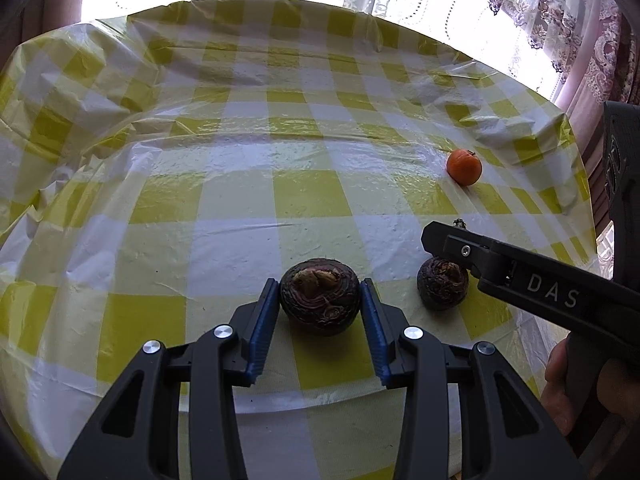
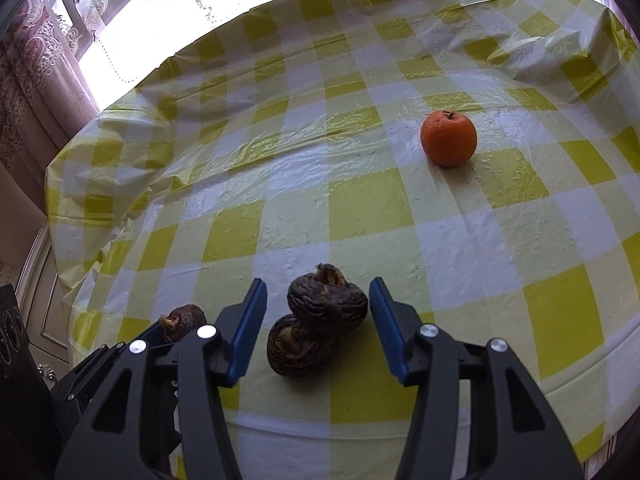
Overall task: Organize fruits
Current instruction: 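Grasp a large dark brown fruit with the left tool while the right tool grasps another, then carry both dark brown fruits over the white box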
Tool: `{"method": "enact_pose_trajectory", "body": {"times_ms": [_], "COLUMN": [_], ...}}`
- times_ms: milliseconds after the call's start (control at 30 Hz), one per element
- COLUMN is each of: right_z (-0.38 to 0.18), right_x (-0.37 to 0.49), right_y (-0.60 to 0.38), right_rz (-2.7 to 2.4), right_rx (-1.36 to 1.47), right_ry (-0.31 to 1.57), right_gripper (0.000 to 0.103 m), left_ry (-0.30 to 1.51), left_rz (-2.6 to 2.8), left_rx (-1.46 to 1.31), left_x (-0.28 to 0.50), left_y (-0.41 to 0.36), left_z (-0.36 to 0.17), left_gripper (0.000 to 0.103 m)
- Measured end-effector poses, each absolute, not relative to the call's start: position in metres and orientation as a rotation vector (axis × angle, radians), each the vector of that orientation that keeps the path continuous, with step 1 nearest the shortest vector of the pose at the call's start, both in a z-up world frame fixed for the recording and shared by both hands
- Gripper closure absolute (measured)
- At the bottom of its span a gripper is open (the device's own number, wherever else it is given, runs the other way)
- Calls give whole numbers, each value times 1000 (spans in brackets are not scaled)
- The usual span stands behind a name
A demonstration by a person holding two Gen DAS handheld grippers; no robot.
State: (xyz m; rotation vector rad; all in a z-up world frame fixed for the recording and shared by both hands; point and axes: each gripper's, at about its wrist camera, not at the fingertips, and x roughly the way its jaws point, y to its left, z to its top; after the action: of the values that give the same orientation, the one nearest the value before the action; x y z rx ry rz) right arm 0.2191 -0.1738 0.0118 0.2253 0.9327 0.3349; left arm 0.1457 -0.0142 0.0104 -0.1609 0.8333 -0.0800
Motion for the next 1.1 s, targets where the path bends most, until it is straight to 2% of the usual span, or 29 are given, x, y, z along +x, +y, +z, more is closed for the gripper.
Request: {"method": "enact_pose_trajectory", "body": {"times_ms": [100, 200, 700, 1100], "right_z": [11, 10, 21, 38], "right_x": [220, 220, 206, 183], "right_y": [-174, -176, -205, -261], "right_rz": [334, 327, 315, 285], "right_rx": [230, 235, 248, 307], "right_ry": [938, 941, 909, 866], "right_gripper": [53, 63, 64, 64], "left_ry": [833, 833, 810, 784], "left_rz": [-81, -82, -74, -124], "left_rx": [-159, -158, -111, -39], "left_x": [146, 146, 143, 135], "left_y": [-15, -14, -23, -65], "left_z": [11, 11, 20, 41], "left_gripper": [64, 64, 64, 64]}}
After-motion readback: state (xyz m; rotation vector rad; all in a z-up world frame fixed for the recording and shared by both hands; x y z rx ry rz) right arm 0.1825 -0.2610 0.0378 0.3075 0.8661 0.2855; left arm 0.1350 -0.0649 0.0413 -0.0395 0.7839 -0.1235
